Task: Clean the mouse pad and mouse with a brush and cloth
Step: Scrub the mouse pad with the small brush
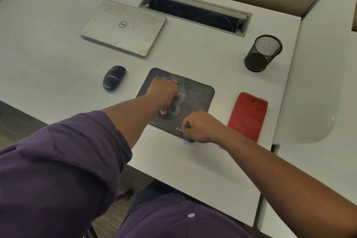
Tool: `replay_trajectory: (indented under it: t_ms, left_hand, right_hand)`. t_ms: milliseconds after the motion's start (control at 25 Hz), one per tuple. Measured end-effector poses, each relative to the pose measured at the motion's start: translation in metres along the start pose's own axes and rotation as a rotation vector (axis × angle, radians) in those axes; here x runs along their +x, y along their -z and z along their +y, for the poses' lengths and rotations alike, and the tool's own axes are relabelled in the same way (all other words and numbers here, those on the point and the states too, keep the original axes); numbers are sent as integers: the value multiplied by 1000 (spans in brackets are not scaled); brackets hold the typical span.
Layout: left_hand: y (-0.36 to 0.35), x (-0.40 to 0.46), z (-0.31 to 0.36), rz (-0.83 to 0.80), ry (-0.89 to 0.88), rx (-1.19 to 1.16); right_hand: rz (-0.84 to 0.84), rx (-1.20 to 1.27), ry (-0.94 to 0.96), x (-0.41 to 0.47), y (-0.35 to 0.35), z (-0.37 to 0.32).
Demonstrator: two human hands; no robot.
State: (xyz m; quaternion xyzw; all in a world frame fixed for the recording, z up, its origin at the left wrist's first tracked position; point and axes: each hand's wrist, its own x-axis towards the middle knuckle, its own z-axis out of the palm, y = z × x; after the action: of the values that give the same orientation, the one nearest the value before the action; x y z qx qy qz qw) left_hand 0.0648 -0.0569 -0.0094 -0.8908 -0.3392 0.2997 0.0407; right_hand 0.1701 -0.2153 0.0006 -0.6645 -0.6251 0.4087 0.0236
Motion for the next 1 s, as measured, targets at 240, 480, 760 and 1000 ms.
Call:
replay_trajectory:
  t_ms: [240,480,760,1000]
  left_hand:
    - [3,-1,0,-21,0,-14]
    - [1,0,-1,4,-1,-30]
    - [1,-1,-1,6,8,-37]
    - [3,-3,-2,11,8,-39]
  right_hand:
    - [83,150,56,-1,4,-1]
    - [189,37,38,-3,-2,5]
    - [8,-151,195,-14,-12,2]
    - [-117,-217,46,-19,12,7]
